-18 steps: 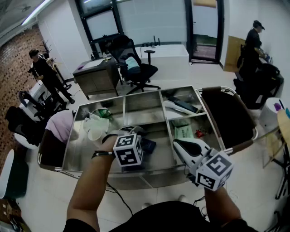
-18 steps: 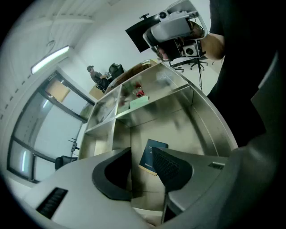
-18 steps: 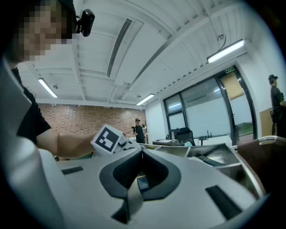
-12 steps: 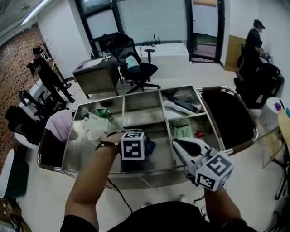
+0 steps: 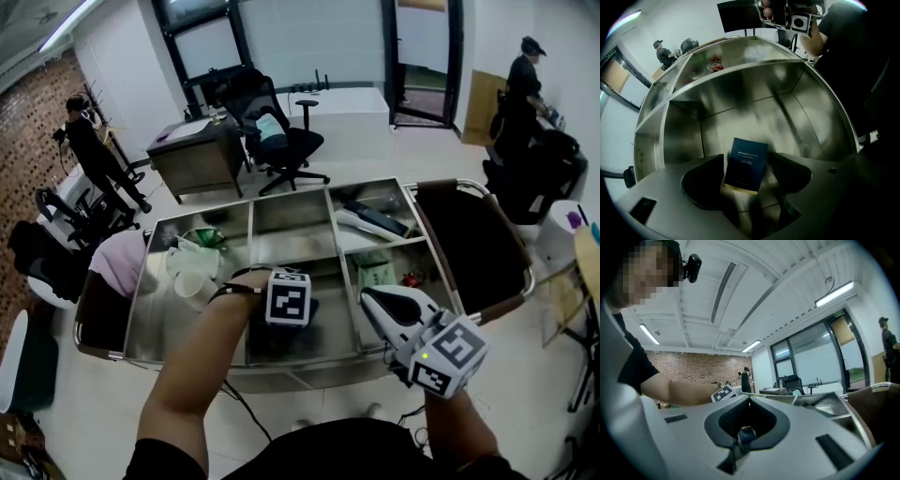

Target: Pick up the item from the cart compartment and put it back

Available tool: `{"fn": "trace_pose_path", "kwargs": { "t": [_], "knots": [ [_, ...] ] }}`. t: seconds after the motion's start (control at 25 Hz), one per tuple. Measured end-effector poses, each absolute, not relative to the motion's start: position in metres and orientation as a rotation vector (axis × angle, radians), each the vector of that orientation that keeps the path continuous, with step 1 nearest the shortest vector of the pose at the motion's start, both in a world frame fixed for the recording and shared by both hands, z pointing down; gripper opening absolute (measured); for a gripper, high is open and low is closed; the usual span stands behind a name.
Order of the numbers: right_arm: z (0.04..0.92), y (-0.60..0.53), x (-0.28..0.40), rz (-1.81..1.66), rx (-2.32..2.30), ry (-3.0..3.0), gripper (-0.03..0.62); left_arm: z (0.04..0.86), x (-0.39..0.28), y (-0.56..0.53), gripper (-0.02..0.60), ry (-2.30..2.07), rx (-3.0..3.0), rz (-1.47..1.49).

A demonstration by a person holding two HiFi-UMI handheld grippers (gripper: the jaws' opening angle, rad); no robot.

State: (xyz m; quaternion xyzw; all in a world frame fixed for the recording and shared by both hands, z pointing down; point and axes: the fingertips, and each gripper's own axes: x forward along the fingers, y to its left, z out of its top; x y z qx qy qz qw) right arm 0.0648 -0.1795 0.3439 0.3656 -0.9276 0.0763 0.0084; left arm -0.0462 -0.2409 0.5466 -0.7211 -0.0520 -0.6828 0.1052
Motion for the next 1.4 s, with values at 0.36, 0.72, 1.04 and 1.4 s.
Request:
{"fn": "trace_pose_path", "kwargs": {
  "t": [0.36,0.72,1.04,1.4],
  "knots": [
    [0.351,-0.185,0.062,0.242,1.134,-2.897,0.018,0.556,-0.048,-0.235,0.319,-0.275,-2.251,-2.074],
    [0.350,-0.183,0.063,0.234,1.147,-2.893,0.018,0.551,-0.043,-0.231,0.253,-0.224,-2.362,-1.982],
    [0.350,-0.177,0.054,0.236,1.127,-2.898,0.018,0.518,-0.026,-0.254,0.249,0.086,-2.527,-1.705],
    [0.349,-0.170,0.048,0.255,1.127,-2.895,0.018,0.429,-0.020,-0.278,0.250,0.704,-2.797,-0.999]
  ]
}}
